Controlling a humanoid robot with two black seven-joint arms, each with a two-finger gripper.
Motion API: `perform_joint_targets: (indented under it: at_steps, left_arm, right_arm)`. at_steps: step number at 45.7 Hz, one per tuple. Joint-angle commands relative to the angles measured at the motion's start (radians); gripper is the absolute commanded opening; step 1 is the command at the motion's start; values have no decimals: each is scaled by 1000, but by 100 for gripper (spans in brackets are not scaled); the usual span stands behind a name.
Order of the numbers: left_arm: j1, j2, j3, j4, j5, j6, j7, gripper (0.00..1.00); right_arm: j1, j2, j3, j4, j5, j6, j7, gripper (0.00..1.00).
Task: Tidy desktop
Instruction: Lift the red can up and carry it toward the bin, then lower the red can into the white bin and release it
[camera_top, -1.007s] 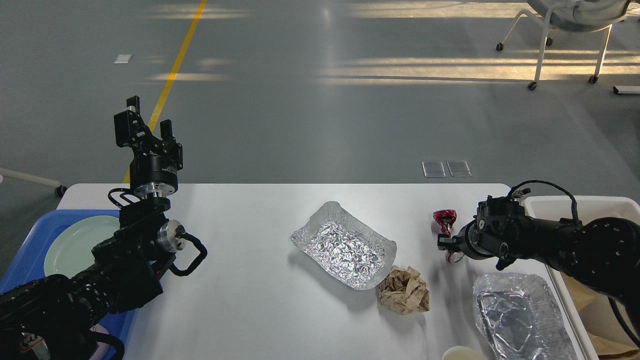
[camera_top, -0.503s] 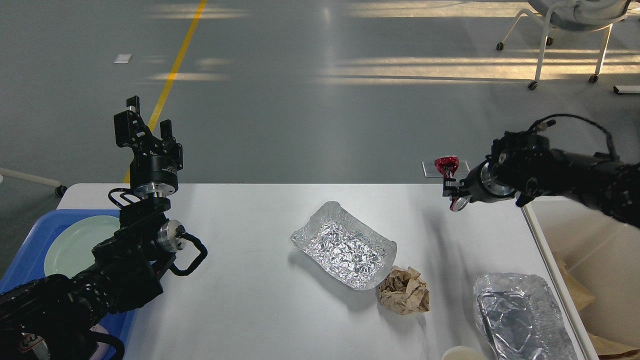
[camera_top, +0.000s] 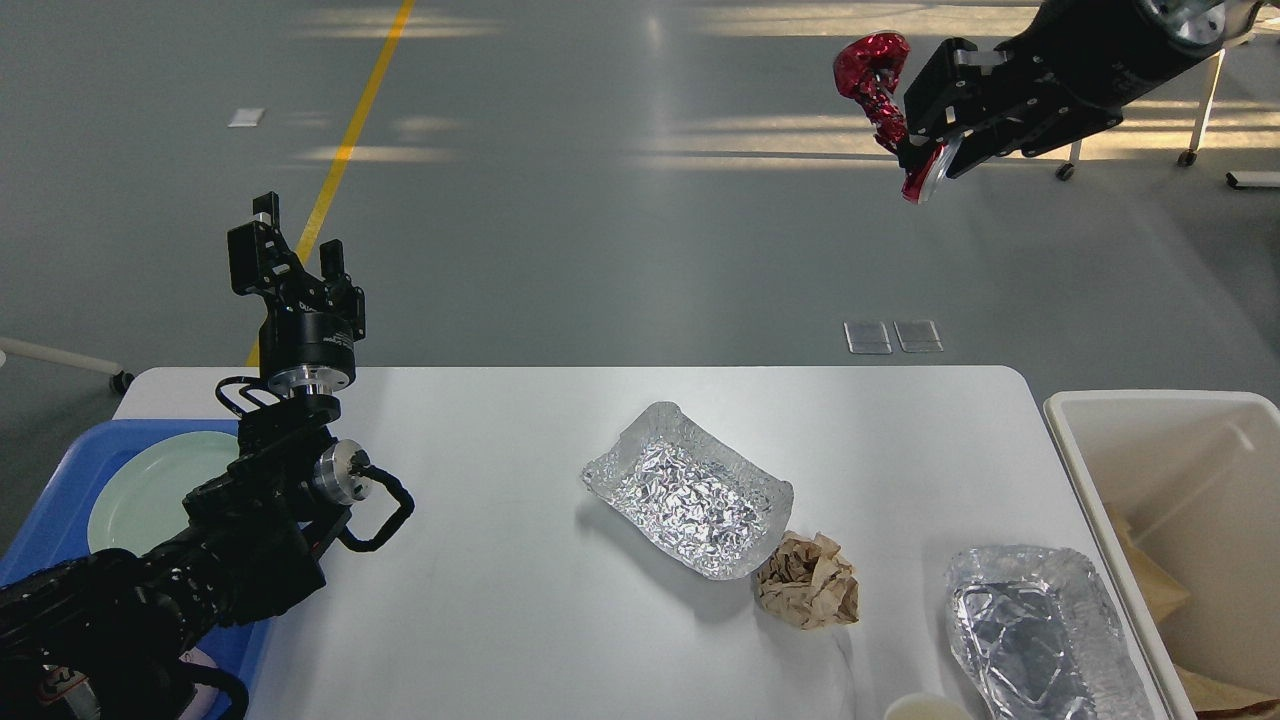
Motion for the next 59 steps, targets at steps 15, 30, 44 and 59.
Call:
perform_joint_targets:
  at_steps: [15, 30, 44, 59]
  left_arm:
    - [0, 0, 0, 0, -1, 0, 0, 96]
    - [0, 0, 0, 0, -1, 0, 0, 96]
    - [0, 0, 0, 0, -1, 0, 0, 96]
    - [0, -1, 0, 0, 1, 0, 0, 96]
  right_arm:
    - [285, -50, -123, 391, 166, 0, -3, 12]
    - [339, -48, -160, 455, 226, 0, -3, 12]
    - [-71, -51, -276, 149, 12, 0, -6, 14]
    - [-606, -73, -284, -276, -173, -239, -6, 15]
